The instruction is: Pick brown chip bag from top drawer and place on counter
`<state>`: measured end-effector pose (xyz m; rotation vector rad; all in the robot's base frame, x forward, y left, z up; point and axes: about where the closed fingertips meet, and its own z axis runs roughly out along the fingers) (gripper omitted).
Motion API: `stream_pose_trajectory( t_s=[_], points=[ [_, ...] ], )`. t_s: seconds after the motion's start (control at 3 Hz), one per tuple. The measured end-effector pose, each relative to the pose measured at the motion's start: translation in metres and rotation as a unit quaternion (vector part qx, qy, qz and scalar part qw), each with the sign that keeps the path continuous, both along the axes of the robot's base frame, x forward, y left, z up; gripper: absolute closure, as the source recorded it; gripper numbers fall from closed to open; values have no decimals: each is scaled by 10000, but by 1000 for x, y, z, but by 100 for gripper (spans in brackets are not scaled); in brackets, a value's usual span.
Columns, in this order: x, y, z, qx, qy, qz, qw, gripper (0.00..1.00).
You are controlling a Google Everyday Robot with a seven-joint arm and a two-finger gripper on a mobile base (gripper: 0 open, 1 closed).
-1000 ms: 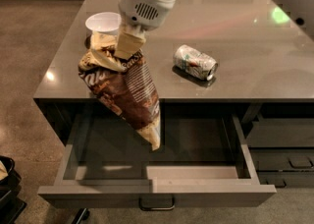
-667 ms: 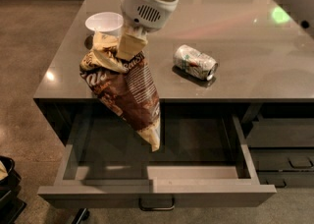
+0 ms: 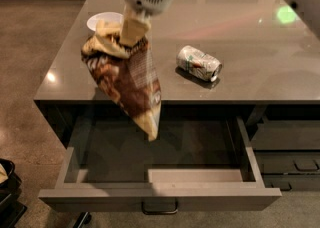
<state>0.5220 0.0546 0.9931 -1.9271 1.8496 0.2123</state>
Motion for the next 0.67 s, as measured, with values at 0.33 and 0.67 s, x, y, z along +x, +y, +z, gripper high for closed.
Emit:
stream_pose_trajectory(
  t_s=[0.33, 0.67],
  points=[
    [60, -9, -7, -650, 19, 23, 9979, 100],
    [117, -6, -13, -856, -39, 11, 9963, 100]
  ],
)
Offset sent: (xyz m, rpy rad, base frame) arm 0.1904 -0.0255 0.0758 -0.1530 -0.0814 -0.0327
